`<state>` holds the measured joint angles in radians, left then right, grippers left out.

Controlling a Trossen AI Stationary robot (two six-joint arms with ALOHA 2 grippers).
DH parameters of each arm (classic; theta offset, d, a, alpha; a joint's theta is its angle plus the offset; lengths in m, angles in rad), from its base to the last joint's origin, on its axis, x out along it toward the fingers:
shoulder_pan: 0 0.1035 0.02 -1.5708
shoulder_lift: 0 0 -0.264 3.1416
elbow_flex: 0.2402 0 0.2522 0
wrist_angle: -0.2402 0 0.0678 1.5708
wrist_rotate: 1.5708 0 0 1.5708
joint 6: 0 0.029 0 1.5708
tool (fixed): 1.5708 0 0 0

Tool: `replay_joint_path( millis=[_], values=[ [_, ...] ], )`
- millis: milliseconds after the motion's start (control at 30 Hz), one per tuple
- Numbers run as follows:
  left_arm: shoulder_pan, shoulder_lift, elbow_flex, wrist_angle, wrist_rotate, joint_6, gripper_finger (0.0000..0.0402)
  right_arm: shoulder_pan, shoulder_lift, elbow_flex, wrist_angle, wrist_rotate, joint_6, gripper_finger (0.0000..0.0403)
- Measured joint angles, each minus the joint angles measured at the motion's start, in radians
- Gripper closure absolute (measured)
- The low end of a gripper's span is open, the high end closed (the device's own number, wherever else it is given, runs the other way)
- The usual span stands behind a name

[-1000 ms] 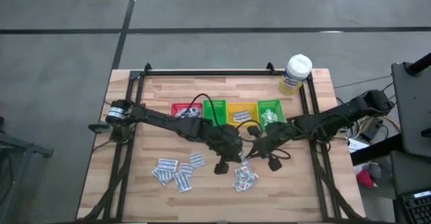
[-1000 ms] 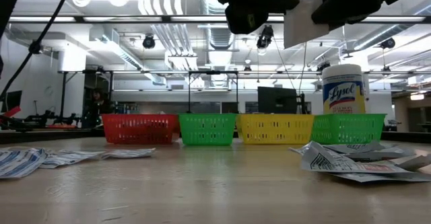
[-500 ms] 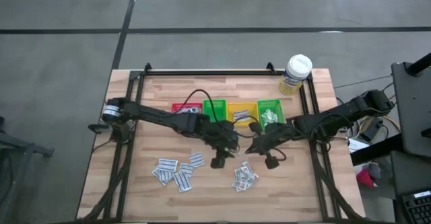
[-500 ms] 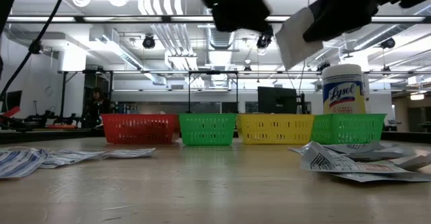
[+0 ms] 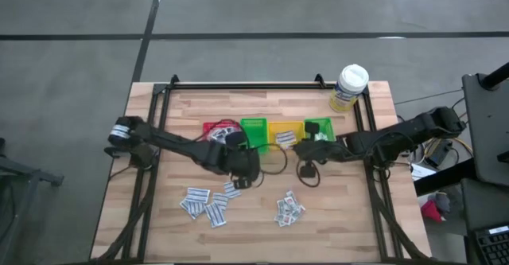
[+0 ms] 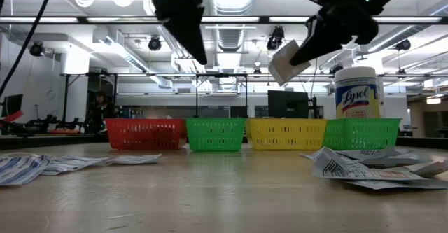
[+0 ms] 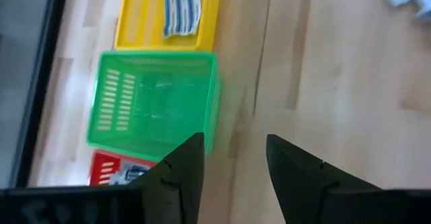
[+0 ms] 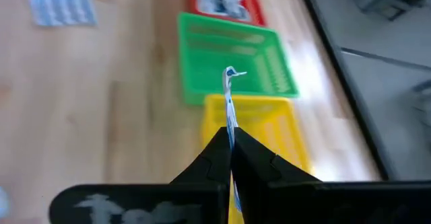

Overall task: Pick & Place First Aid Supplies
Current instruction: Put the blue bandage into the yellow basket

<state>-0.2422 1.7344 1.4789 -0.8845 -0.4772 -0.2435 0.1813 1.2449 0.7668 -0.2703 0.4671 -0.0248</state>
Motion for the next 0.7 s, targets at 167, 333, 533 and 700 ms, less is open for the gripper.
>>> replay_joint_path(
  millis=[167,333,533,700],
  values=[
    [-0.049,-0.011,-0.118,0.096,-0.041,-0.051,0.0245,-0.085,0.0,0.036,-0.063,0.007,-0.073,0.0395],
    [-0.079,-0.077,-0.245,0.23,-0.042,-0.112,0.0245,-0.163,0.013,0.065,-0.108,-0.004,-0.14,0.0395],
    [-0.111,-0.222,-0.427,0.415,-0.046,-0.16,0.0245,-0.26,0.071,0.113,-0.159,-0.152,-0.157,0.0395],
    [-0.139,-0.336,-0.572,0.548,-0.046,-0.185,0.0245,-0.342,0.158,0.185,-0.178,-0.285,-0.095,0.0395]
  ],
)
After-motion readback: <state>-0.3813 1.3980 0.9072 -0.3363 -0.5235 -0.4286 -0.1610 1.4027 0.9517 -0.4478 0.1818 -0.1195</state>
